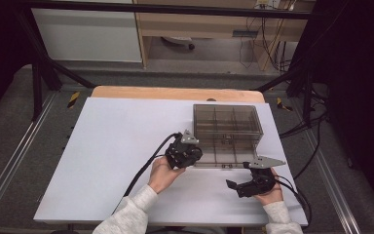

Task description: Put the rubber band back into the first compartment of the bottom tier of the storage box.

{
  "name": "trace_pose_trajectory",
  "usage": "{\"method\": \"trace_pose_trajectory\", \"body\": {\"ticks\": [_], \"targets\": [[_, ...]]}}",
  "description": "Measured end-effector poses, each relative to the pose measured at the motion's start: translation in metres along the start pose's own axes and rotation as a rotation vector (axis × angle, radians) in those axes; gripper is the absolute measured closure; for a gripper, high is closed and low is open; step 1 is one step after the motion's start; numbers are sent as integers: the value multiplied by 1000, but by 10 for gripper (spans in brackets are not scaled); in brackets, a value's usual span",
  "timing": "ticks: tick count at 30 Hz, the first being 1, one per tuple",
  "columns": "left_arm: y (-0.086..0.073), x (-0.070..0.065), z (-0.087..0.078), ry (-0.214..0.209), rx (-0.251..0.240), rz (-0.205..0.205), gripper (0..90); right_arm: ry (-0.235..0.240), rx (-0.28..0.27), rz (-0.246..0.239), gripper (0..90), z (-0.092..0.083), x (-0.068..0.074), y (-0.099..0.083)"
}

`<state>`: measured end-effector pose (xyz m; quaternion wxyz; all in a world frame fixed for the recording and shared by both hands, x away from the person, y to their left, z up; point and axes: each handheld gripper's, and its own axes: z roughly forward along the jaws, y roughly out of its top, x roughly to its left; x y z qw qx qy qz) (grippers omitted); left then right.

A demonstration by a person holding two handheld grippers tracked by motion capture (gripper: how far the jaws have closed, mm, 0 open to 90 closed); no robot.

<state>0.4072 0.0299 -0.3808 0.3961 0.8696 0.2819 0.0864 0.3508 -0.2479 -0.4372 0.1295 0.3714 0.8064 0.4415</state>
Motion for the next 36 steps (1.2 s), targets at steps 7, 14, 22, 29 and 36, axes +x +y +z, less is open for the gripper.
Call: {"method": "trace_pose_trajectory", "body": {"ticks": [7,14,22,29,36], "targets": [[4,0,6,-8,-2,-2,854,2,0,1,4,0,0,0],[6,0,14,-14,3,-5,854,2,-1,0,4,0,0,0],[7,-1,21,-16,3,-3,854,3,-1,1,4,0,0,0],[6,1,28,-15,9,-8,853,4,-1,-1,4,0,0,0],[5,2,35,-18,14,-13,854,4,0,0,4,1,0,0]]}}
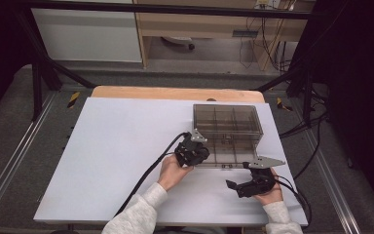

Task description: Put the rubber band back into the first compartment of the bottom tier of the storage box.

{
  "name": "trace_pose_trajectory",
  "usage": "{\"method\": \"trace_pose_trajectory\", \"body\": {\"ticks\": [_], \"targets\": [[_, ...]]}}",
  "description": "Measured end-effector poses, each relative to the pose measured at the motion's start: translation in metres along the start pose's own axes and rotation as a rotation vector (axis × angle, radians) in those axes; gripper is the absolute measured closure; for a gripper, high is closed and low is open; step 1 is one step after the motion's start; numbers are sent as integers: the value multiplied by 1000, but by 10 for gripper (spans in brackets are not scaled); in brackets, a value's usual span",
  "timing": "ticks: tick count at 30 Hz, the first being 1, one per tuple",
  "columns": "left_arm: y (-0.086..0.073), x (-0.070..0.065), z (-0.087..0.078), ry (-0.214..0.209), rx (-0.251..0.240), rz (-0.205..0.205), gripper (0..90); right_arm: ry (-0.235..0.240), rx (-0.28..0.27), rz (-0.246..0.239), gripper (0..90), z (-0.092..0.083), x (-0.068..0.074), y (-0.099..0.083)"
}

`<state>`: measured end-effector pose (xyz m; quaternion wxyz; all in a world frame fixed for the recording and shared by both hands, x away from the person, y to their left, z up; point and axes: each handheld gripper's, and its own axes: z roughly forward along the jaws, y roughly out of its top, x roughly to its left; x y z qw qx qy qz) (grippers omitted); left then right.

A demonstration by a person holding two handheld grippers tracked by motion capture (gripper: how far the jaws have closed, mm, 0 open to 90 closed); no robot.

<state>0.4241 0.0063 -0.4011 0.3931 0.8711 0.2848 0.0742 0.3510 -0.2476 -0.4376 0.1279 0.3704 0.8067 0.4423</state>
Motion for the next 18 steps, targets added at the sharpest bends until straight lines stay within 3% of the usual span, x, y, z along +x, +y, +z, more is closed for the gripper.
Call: {"method": "trace_pose_trajectory", "body": {"ticks": [18], "targets": [[-4,6,18,-4,25,-17,854,2,1,1,4,0,0,0]]}}
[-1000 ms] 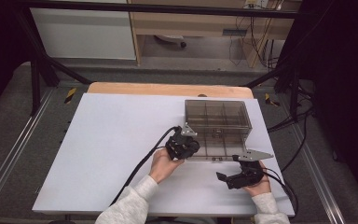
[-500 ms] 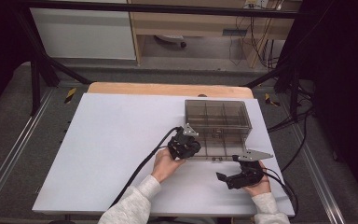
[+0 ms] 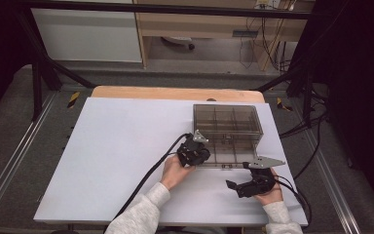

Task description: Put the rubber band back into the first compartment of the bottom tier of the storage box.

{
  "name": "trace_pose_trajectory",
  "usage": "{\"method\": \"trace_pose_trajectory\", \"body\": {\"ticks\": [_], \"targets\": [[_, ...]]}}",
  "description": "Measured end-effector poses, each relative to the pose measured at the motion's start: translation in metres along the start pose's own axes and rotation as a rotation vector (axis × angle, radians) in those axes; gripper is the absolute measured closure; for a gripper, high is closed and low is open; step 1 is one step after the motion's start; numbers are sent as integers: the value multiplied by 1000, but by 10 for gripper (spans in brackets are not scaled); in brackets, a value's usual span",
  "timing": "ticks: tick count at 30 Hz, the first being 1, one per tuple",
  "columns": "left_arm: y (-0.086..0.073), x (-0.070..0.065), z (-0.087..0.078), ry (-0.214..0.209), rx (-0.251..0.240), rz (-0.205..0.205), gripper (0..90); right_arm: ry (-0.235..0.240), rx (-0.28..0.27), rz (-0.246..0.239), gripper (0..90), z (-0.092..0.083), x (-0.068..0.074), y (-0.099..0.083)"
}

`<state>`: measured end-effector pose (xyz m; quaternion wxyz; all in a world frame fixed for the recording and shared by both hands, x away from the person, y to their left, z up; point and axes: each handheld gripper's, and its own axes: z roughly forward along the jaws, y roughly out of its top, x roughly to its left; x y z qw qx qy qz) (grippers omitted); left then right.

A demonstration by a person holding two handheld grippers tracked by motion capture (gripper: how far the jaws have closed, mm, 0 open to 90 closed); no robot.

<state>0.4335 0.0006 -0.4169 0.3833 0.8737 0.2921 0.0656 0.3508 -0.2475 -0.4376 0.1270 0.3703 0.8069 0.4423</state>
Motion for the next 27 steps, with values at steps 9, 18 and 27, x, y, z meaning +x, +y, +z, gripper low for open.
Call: {"method": "trace_pose_trajectory", "body": {"ticks": [9,18,27], "targets": [[-1,2,4,6,11,-4,853,-1,2,-1,4,0,0,0],[-4,3,10,6,34,-8,853,-1,2,-1,4,0,0,0],[-6,3,11,9,42,-15,835,0,2,0,4,0,0,0]]}}
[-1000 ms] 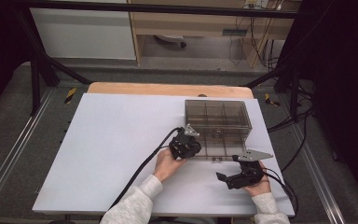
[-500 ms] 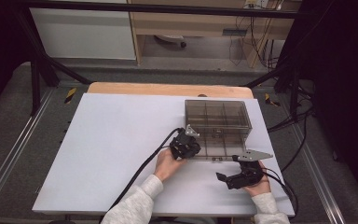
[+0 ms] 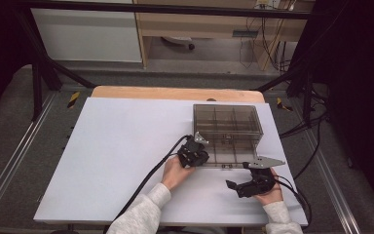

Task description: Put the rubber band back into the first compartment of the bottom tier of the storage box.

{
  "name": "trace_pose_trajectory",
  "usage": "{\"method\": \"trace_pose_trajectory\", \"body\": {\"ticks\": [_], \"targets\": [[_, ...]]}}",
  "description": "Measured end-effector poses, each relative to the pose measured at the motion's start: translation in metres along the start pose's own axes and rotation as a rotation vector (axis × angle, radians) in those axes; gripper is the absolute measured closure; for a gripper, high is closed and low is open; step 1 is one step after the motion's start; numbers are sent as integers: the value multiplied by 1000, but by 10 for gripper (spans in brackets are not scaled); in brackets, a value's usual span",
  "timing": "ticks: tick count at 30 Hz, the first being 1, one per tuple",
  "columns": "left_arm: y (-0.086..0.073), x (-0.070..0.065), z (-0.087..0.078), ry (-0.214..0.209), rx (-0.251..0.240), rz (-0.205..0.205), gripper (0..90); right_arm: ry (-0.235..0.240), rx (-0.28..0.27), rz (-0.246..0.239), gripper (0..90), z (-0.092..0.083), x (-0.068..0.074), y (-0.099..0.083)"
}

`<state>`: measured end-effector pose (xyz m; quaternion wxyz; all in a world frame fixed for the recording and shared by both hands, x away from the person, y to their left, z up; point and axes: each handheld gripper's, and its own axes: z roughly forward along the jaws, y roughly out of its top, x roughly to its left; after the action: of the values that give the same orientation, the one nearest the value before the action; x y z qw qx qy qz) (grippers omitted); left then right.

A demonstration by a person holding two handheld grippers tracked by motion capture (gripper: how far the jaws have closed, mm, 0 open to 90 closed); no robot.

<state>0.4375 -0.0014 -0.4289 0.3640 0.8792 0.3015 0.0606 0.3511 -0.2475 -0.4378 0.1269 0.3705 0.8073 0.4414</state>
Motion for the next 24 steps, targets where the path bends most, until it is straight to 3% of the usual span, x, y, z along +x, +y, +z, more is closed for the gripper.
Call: {"method": "trace_pose_trajectory", "body": {"ticks": [7,15,24], "targets": [[4,-2,-17,-6,-53,11,733,-1,0,0,5,0,0,0],[2,0,-37,-8,-76,25,567,-6,2,-2,4,1,0,0],[-10,8,-56,36,-103,24,405,-13,6,-7,6,1,1,0]]}}
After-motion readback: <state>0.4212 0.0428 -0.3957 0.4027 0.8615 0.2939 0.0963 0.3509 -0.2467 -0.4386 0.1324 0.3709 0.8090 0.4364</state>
